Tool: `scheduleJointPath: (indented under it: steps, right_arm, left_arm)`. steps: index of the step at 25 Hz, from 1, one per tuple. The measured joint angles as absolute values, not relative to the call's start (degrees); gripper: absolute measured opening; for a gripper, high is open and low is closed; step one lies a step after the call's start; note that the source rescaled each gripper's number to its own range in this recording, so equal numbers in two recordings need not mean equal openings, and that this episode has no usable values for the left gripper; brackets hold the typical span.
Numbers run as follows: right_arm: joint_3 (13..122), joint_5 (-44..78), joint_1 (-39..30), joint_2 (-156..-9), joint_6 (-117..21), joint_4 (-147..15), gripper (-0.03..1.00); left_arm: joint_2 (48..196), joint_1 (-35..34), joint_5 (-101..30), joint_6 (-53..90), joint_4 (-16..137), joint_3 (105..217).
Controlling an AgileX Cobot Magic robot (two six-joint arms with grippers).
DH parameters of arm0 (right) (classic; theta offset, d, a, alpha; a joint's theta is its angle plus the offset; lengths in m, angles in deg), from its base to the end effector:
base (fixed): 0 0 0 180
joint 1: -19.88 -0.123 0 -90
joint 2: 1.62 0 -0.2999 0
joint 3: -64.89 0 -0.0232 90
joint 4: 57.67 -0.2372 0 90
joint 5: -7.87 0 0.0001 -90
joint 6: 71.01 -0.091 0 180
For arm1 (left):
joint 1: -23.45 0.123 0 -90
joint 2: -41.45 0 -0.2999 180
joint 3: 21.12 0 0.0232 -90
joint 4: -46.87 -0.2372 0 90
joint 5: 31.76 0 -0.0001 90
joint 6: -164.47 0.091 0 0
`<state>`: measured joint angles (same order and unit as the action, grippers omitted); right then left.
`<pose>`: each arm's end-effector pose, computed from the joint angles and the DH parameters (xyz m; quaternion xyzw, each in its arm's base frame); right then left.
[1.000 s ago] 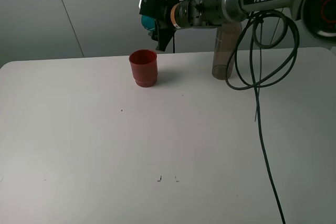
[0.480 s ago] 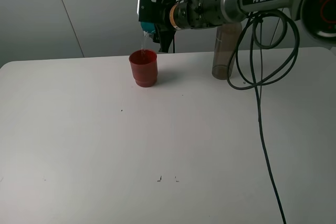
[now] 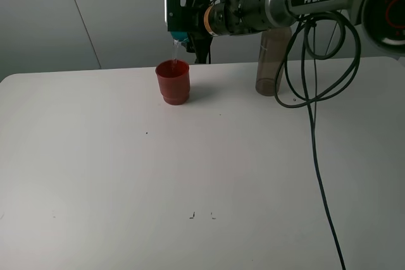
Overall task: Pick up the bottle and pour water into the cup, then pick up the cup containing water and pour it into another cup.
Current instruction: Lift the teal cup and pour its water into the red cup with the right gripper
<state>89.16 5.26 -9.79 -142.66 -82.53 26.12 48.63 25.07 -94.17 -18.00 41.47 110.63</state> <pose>0.4644 0.2692 0.1849 -0.6678 0.5261 -0.1732 0.4972 -0.0354 0.0066 0.2719 -0.0334 0.8548 0.0432 0.5160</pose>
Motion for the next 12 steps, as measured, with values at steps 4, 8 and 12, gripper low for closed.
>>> scheduleJointPath:
  steps: [4, 8, 12]
  right_arm:
    - [89.2, 5.3, -9.8, -142.7, -81.1, 26.5, 0.16]
    - [89.2, 5.3, -9.8, -142.7, -78.3, 26.9, 0.16]
    - [89.2, 5.3, -9.8, -142.7, -77.1, 26.9, 0.16]
  left_arm:
    - [48.6, 25.1, -94.2, -18.0, 41.5, 110.6]
    - [48.6, 25.1, -94.2, -18.0, 41.5, 110.6]
    - [48.6, 25.1, -94.2, -18.0, 41.5, 110.6]
